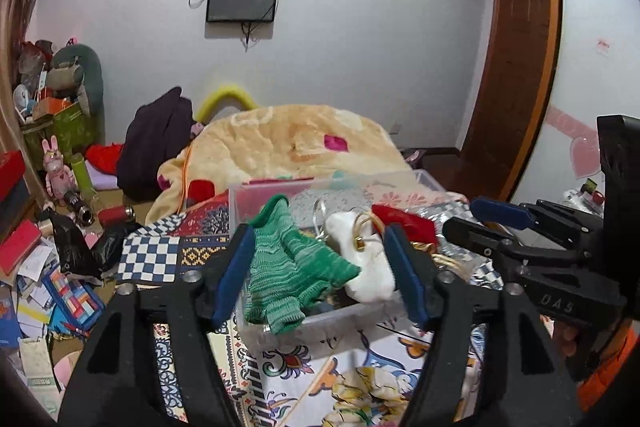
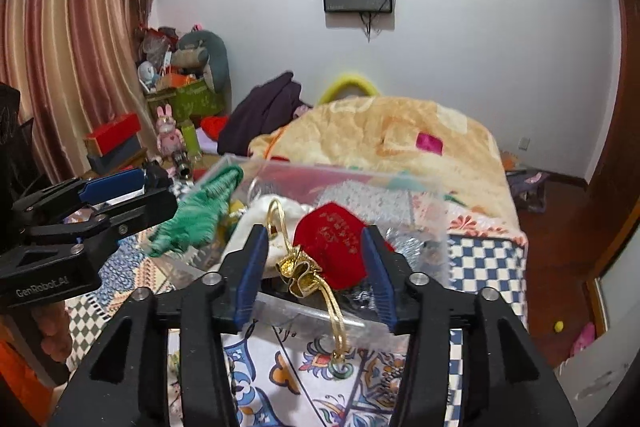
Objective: Organize soft objects
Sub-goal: 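Drop the glove into the box with the left tool while the right tool drops the red pouch in, then grasp the floral scrunchie with the left tool while the right tool grasps the black-white beaded cord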
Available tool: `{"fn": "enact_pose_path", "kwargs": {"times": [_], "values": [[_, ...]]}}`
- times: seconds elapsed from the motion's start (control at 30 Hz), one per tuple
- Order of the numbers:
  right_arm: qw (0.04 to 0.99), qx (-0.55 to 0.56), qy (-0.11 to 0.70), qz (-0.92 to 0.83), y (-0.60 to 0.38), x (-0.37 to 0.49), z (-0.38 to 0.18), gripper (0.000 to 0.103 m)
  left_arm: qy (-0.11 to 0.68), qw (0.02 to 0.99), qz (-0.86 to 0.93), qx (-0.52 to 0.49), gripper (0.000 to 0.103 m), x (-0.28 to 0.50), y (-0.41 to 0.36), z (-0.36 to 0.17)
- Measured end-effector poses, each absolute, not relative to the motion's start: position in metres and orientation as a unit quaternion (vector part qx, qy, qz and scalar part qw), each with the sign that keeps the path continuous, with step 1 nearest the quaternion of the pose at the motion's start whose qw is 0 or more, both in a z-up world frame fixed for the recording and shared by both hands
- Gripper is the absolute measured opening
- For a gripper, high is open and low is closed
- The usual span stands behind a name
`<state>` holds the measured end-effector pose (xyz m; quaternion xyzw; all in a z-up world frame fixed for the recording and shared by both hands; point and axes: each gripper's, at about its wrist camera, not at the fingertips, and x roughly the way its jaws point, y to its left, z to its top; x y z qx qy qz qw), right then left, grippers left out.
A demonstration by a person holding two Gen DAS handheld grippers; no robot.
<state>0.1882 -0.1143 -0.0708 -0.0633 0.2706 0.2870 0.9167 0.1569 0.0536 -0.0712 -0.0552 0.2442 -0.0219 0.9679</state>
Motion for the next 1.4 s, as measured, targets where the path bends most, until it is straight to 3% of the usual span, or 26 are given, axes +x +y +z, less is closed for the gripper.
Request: {"fn": "enact_pose_path", "kwargs": {"times": [0.27,1.1,1.13,1.2,1.3,1.4], "values": [[0.929,-0.049,0.239,0.278,-0.145,0.162,-0.052,0.075,0.227,0.972,-0.039,-0.043,0.098,0.123,0.042,-0.061],[0.897,-0.061,0.390,0.199,-0.188,0.199,-0.168,0.079,0.396,0.916,-0.043,-0.052,0.098,0.131,0.006,-0.179],[0.896,-0.062,0.391,0.200,-0.186,0.200,-0.170,0.078,0.399,0.915,-0.043,-0.051,0.098,0.132,0.005,-0.181],[0.898,-0.071,0.389,0.196,-0.179,0.198,-0.171,0.063,0.400,0.914,-0.045,-0.052,0.098,0.134,0.003,-0.184],[0.898,-0.083,0.388,0.188,-0.175,0.197,-0.171,0.050,0.397,0.915,-0.050,-0.053,0.097,0.134,0.001,-0.188],[0.899,-0.088,0.383,0.192,-0.173,0.194,-0.169,0.037,0.403,0.912,-0.050,-0.049,0.085,0.136,-0.001,-0.193]]}}
